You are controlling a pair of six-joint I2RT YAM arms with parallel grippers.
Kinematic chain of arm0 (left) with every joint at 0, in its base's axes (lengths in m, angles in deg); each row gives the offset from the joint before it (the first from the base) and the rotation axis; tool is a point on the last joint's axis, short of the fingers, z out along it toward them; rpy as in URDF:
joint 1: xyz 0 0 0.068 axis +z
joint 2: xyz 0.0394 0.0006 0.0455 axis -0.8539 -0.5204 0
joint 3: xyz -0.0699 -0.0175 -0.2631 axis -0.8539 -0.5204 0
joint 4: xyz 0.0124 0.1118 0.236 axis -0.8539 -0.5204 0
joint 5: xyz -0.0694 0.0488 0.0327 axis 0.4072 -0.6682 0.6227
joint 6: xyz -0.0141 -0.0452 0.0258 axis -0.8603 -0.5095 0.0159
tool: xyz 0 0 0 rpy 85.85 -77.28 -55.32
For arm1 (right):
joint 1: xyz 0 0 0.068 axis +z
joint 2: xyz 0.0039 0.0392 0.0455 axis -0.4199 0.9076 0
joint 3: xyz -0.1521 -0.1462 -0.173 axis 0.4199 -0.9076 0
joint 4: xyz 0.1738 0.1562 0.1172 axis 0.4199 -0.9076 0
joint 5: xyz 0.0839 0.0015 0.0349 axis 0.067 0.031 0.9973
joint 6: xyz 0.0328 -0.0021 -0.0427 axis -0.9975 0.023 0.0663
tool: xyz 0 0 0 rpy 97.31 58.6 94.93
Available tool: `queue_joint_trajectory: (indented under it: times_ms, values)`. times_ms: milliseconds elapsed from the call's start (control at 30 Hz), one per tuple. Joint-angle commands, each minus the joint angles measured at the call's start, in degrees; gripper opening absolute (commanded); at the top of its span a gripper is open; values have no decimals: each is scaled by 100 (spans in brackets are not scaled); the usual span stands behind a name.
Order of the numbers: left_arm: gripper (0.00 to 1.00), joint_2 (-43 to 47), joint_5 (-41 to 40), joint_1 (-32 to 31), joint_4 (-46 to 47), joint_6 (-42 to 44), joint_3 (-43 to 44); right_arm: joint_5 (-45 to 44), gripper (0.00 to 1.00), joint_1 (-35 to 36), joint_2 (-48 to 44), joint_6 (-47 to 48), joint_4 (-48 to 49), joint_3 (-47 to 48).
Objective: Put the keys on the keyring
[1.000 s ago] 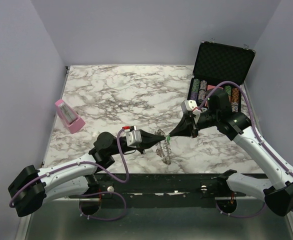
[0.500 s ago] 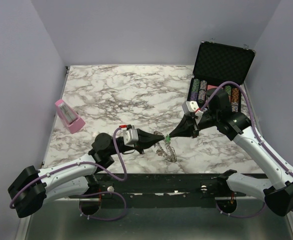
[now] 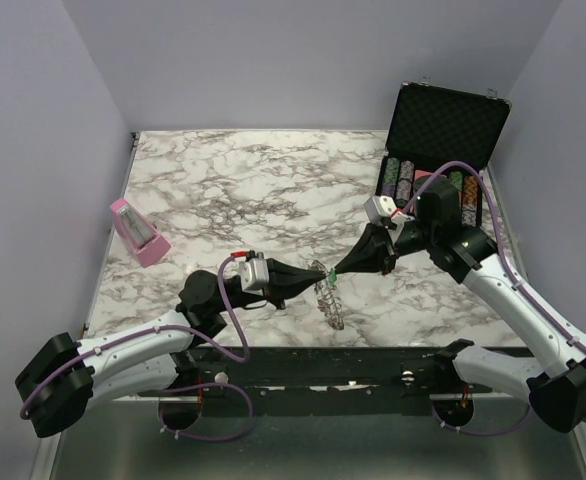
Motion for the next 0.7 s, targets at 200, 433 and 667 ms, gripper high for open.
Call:
queue_joint_trajectory:
  times_ms: [200, 433, 667]
  values:
    - [0, 102, 13, 39, 675, -153, 42, 154, 0, 43, -65, -744, 769, -260]
    - [0, -21, 14, 48, 876, -267, 87, 189, 0, 43, -74, -1042, 1068, -339]
    - [0, -30, -83, 48, 938, -285, 86, 224, 0, 43, -82, -1306, 1340, -445]
